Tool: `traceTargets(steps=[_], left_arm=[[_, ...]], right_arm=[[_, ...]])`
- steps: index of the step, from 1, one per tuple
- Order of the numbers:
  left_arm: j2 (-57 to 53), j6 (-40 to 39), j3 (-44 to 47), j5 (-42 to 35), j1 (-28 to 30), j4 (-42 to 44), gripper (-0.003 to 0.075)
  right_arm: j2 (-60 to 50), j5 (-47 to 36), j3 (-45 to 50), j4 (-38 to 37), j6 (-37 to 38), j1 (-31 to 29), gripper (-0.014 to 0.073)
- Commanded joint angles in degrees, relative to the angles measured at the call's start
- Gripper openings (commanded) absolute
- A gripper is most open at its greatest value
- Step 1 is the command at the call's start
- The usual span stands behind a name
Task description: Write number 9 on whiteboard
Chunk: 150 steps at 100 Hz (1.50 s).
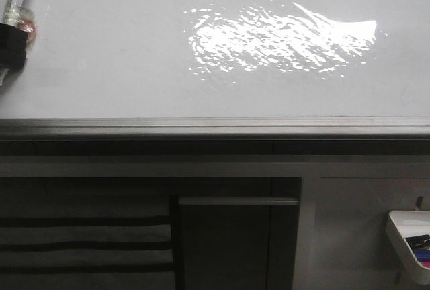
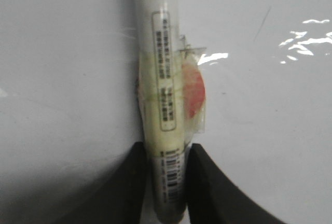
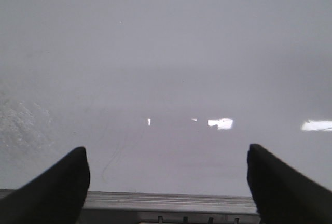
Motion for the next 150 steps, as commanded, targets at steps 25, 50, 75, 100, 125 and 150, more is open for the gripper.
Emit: traceTargets(steps=[25,50,75,100,125,150], left_arm=[[-2.3,-0.1,-1.8,-0.7,-0.3,0.0,0.0008],[-7.9,1.2,-10.3,23.4,-1.0,0.3,-0.002],[-7.6,22.4,-24.9,52.0,-9.9,-5.6,-0.002],[-7.2,42.5,-31.1,65.4,-19.8,-15.2,-0.002],[-7.2,46.2,-31.3,65.0,-29.0,-15.3,-0.002],[-7.2,46.4,-31.3,63.4,-32.3,-15.3,-0.002]], right_arm=[[0.7,-3.8,-2.8,0.2,0.0,-0.2,0.0553],[5.5,6.1,-10.9,2.3,0.0,0.5,0.0553],[18.6,22.3,-23.9,16.2,-16.6,5.7,0.0553],[32.5,36.4,-33.3,36.4,-44.9,11.4,0.053],[40.4,36.1,-35.3,50.5,-66.1,20.7,0.0467],[43.9,27.5,-35.3,50.5,-70.9,32.2,0.0466]])
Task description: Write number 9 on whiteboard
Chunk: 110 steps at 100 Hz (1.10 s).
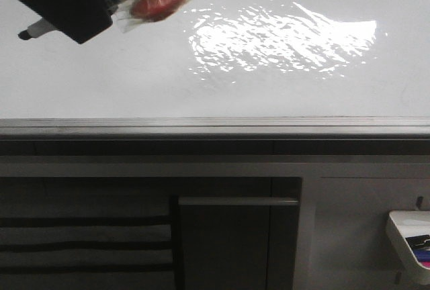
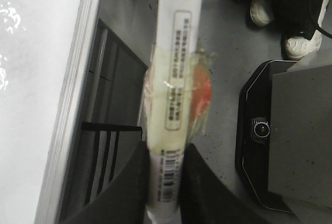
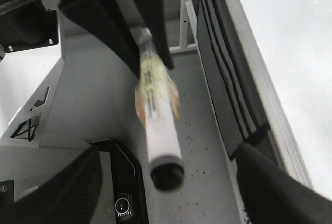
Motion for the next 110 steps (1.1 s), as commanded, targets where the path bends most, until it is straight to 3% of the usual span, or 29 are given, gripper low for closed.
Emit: traceTargets(steps=[1,9,30,73,84,91,99,110], left_arm=[[-1.2,0.1,-1.8,-3.0,-1.0,-1.6,-0.002],[-1.2,0.1,-1.8,-3.1,-1.0,-1.5,-0.002],[-1.2,0.1,-1.8,-3.1,-1.0,-1.5,-0.002],[-1.2,0.1,-1.8,-3.1,-1.0,-1.5,-0.002],[-1.2,0.1,-1.8,-3.2,-1.0,-1.5,-0.0013],[-1.2,0.1,-1.8,-3.2,-0.9,-1.4,0.0047],[-1.3,-0.6,-1.8,-4.2,-0.3,-1.2,0.0185],[-2.3,-3.1,-1.8,-5.3,2.4,-0.2,0.0344]], right_arm=[[0.1,-4.8,-2.0,3.0,-1.9,3.1,0.0465],[1.0,-6.3,-2.0,2.9,-1.9,4.5,0.0425],[1.9,-6.5,-2.0,2.9,-1.9,4.8,0.022],[1.9,-6.2,-2.0,1.8,-1.9,4.8,-0.0053],[1.9,-6.2,-2.0,1.6,-1.9,4.8,-0.0064],[1.9,-6.2,-2.0,0.7,-1.7,4.7,-0.0064],[1.7,-6.3,-2.0,-2.4,0.8,4.7,-0.0063],[0.1,-8.2,-2.0,-10.6,9.8,4.5,-0.0063]])
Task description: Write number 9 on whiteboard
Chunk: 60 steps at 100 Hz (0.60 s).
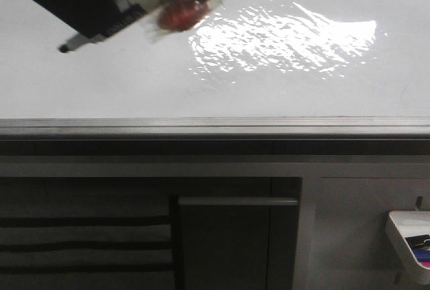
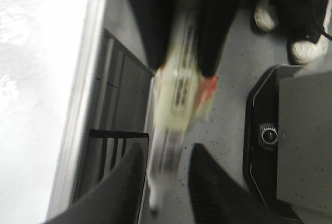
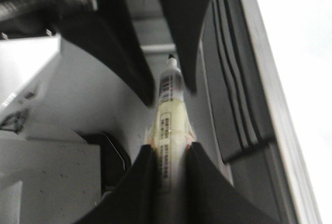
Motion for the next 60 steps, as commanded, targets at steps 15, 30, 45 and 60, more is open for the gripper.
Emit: traceTargets(steps=[15,30,45,60], left_arm=[[-5.3,-11.2,-1.6,-4.2,7.3,1.0,0.0368],[-11.0,-15.5,2.0,-7.2,12.8,1.0,0.0368],[-17.9,-17.2,9.0,-13.4,16.5,0.6,0.0368],[-21.9,-17.2,13.8,-20.4,16.9,-0.1,0.0368]], right_arm=[[-6.6,-5.5,-1.8,-15.7,21.1,-1.3,-0.0063],[-9.9,-7.8,0.7,-17.4,33.4,-10.3,-0.0063],[-13.1,-14.5,7.7,-10.6,35.7,-19.3,-0.0064],[-13.3,-21.1,12.9,-7.6,35.7,-20.0,-0.0064]])
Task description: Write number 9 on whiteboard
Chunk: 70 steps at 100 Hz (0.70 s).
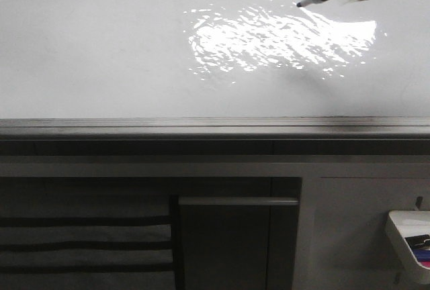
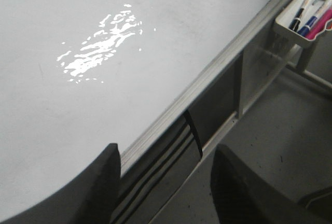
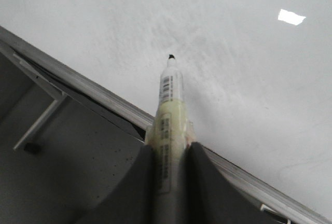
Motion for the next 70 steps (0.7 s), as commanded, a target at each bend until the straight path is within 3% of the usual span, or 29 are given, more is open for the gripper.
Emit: traceTargets(steps=[1,46,70], left_arm=[[-2.0,-0.9,0.5,-7.9,0.1,-1.6,0.0368],[-1.7,-0.9,1.1,-8.9,0.1,-2.0,0.0368],[-1.7,-0.9,1.1,-9.0,0.1,-2.1,0.0368]], right_arm=[[-1.0,-7.0,0.6,2.8,0.4,-0.4,-0.0064],[4.9,-13.6,0.7,2.9,0.4,-0.4,-0.0064],[12.3,-9.2,-7.4,2.9,0.4,0.2,-0.0064]])
